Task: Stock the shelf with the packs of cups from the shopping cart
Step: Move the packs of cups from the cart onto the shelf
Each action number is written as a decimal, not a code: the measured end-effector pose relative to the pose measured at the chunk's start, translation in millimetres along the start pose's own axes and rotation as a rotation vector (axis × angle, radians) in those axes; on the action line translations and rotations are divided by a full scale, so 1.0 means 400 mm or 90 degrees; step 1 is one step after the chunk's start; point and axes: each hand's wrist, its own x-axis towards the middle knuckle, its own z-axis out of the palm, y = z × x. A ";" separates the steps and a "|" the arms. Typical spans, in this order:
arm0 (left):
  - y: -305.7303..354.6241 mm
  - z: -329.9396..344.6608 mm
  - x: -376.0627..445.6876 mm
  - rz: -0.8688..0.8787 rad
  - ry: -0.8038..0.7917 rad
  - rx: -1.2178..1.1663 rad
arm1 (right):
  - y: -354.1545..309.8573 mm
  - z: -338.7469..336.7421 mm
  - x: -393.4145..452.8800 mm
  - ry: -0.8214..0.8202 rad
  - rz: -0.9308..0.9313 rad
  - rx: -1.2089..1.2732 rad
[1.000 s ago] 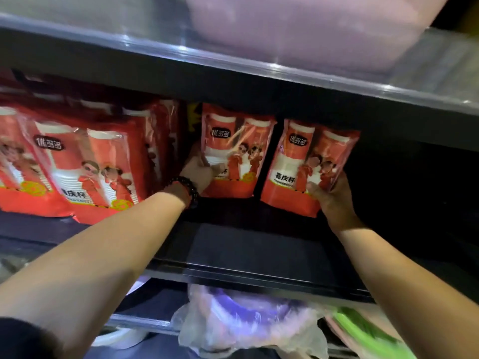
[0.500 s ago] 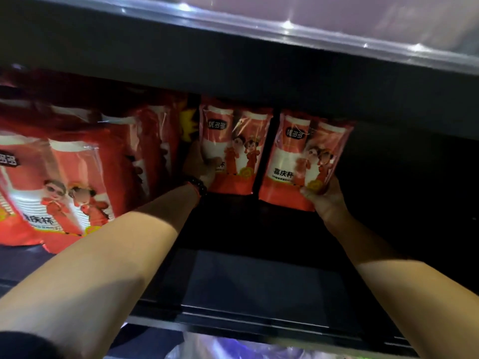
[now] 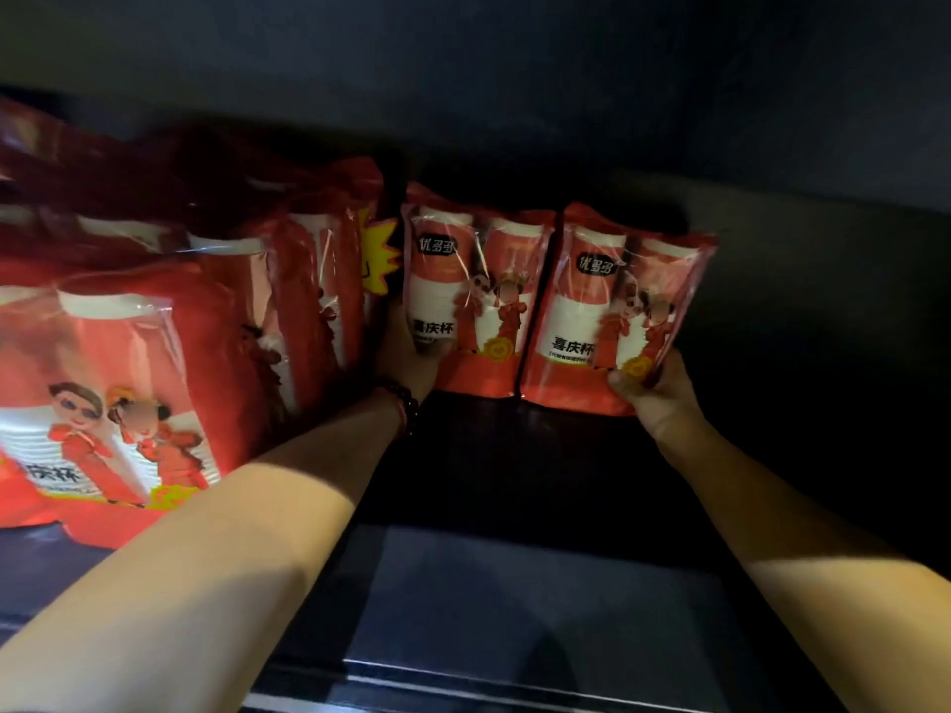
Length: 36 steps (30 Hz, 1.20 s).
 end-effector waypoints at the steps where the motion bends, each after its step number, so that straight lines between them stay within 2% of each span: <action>1: -0.003 0.001 -0.004 -0.009 0.003 0.007 | -0.004 0.000 -0.002 0.000 0.000 -0.004; 8: 0.008 -0.005 -0.007 -0.065 -0.018 0.077 | -0.031 0.003 -0.016 -0.016 0.029 -0.032; 13: 0.038 -0.024 -0.060 -0.182 -0.019 0.185 | -0.070 -0.017 -0.078 0.000 0.120 -0.174; 16: 0.075 -0.049 -0.121 -0.319 -0.095 0.222 | -0.108 -0.049 -0.162 0.017 0.132 -0.341; 19: 0.126 -0.071 -0.207 -0.301 -0.141 0.278 | -0.137 -0.055 -0.256 -0.051 0.102 -0.453; 24: 0.255 -0.126 -0.384 -0.300 -0.201 0.210 | -0.234 -0.047 -0.435 -0.216 0.103 -0.457; 27: 0.306 -0.188 -0.471 -0.309 -0.219 0.197 | -0.301 -0.040 -0.510 -0.244 0.112 -0.412; 30: 0.331 -0.248 -0.548 -0.342 -0.204 0.199 | -0.338 -0.024 -0.584 -0.292 0.130 -0.327; 36: 0.384 -0.367 -0.720 -0.399 -0.094 0.174 | -0.362 0.019 -0.726 -0.377 0.136 -0.300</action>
